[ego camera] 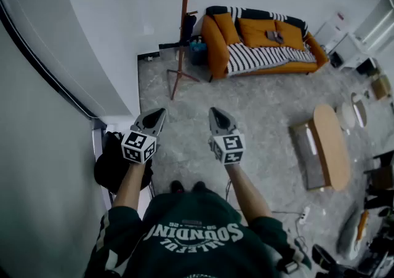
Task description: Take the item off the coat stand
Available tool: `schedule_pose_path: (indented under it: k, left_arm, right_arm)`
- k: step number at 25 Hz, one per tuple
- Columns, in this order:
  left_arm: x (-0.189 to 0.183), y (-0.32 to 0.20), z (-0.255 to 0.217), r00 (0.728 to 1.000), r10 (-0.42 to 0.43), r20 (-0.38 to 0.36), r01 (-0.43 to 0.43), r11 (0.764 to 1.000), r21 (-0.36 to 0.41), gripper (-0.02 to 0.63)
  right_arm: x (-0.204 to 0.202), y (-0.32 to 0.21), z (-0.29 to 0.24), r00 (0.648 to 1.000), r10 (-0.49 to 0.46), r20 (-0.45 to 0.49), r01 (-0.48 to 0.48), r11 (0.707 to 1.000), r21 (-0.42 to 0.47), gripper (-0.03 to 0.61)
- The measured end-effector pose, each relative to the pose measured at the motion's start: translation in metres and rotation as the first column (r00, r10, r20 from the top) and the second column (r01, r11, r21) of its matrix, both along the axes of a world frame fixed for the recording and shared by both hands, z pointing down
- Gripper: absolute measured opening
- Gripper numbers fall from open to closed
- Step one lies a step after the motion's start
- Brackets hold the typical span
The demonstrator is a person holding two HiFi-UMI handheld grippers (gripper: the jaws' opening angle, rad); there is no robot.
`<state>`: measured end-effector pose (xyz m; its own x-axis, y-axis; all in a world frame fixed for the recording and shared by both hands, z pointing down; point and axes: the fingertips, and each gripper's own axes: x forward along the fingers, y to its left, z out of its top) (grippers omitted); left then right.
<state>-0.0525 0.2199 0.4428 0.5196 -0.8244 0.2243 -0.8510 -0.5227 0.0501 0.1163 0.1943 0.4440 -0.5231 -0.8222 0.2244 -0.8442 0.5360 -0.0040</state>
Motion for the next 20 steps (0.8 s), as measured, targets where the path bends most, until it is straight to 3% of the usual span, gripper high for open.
schedule_pose_path:
  k: [5, 10, 20]
  left_arm:
    - [0.005, -0.003, -0.007, 1.0, -0.001, -0.01, 0.001, 1.0, 0.02, 0.0]
    - [0.006, 0.0, -0.006, 1.0, 0.007, -0.027, -0.006, 1.0, 0.022, 0.0]
    - [0.001, 0.0, -0.002, 0.999, 0.014, -0.034, -0.013, 1.0, 0.016, 0.0]
  right_arm:
    - [0.001, 0.0, -0.019, 1.0, -0.012, 0.022, 0.011, 0.998, 0.069, 0.0]
    - [-0.004, 0.005, -0.013, 0.999, -0.037, 0.012, 0.036, 0.998, 0.043, -0.001]
    - [-0.002, 0.005, -0.013, 1.0, 0.022, 0.005, -0.022, 0.998, 0.051, 0.0]
